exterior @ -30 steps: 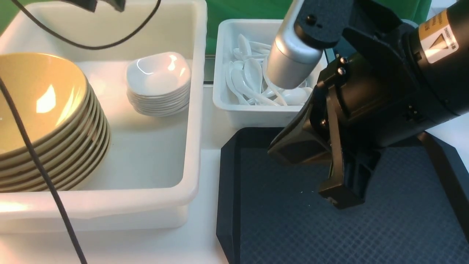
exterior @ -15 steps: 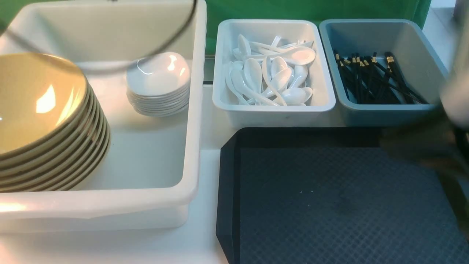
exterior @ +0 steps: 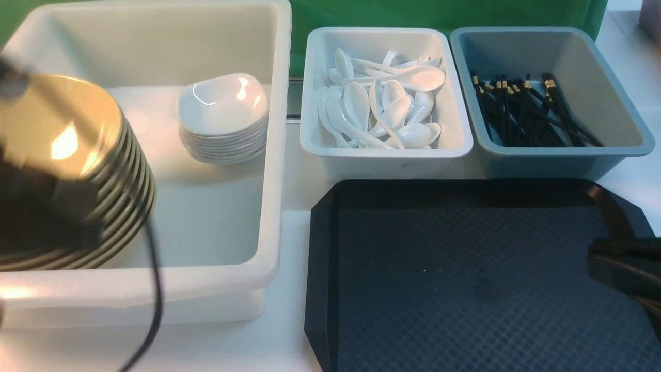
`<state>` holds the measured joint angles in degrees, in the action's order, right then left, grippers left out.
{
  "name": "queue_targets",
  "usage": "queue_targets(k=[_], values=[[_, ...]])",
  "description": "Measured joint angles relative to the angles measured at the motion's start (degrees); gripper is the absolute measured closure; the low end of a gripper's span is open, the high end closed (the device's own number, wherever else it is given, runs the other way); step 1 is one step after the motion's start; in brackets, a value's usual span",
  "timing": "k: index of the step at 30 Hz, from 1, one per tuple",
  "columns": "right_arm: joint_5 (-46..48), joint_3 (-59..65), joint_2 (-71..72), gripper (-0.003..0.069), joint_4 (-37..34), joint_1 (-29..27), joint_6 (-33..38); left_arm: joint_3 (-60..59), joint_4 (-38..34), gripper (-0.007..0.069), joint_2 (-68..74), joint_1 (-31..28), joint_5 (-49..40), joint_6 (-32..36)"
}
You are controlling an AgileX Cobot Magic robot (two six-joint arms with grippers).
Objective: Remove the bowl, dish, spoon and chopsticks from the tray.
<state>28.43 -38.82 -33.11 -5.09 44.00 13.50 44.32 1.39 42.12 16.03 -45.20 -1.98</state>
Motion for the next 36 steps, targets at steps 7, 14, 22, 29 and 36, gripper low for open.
queue_targets(k=[7,14,22,29,36], values=[[-3.3,0.5,0.1,0.0614,-0.9,0.0,1.3,-11.3,2.8,0.0633,-16.6,0.0,6.0,-0.6],[-1.6,0.5,0.1,0.0610,-1.1,0.0,1.3,-16.8,5.7,0.0633,-25.7,0.0,9.0,-0.6],[2.3,0.8,0.1,0.0601,-1.1,0.0,1.1,-19.9,5.9,0.0633,-28.8,0.0,8.6,-0.6],[2.5,1.0,0.1,0.0599,-1.1,0.0,1.1,-20.1,5.9,0.0633,-28.8,0.0,7.3,-0.6],[-2.9,5.8,2.8,0.0597,-1.1,-0.2,1.8,-20.1,5.9,0.0633,-28.8,0.0,7.1,-0.6]])
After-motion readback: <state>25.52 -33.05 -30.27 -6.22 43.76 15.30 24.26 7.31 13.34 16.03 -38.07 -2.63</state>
